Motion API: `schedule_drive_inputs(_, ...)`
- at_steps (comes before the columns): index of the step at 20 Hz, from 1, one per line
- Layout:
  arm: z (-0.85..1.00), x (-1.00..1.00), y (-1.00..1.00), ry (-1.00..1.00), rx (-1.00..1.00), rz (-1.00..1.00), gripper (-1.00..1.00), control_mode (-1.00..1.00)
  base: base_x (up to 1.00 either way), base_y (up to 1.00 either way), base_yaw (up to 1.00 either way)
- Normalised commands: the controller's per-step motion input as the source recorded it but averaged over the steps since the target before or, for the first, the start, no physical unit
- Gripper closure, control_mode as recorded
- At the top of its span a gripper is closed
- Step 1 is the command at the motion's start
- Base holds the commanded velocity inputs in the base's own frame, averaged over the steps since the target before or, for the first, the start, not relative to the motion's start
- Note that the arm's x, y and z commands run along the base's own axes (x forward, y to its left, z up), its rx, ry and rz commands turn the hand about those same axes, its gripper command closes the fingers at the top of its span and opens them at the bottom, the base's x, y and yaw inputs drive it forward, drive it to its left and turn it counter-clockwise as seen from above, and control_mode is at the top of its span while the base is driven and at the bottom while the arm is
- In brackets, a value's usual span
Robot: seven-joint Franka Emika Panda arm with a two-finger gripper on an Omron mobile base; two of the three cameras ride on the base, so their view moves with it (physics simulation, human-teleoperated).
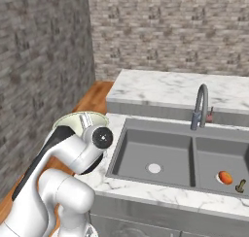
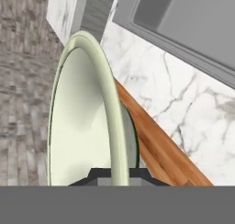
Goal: Dump the mushroom and squash from the bowl so the bowl can be washed. Place the bowl in the sink after clearing the leftovers.
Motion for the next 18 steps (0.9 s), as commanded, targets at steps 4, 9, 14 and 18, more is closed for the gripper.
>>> schedule_drive_inputs(4,0.00,0.00,-0.03,0.00,0.00,-0.02,1.00,-1.00,0.00,0.00,0.00)
schedule_drive_inputs(9,0.00,0.00,-0.69,0.06,0.00,-0.26,1.00,-1.00,0.00,0.00,0.00)
schedule_drive_inputs(14,-0.01,0.00,-1.00,0.10,0.00,-0.38,1.00,-1.00,0.00,0.00,0.00)
schedule_drive_inputs(18,-0.14,0.00,-1.00,0.18,0.00,-0.45,1.00,-1.00,0.00,0.00,0.00)
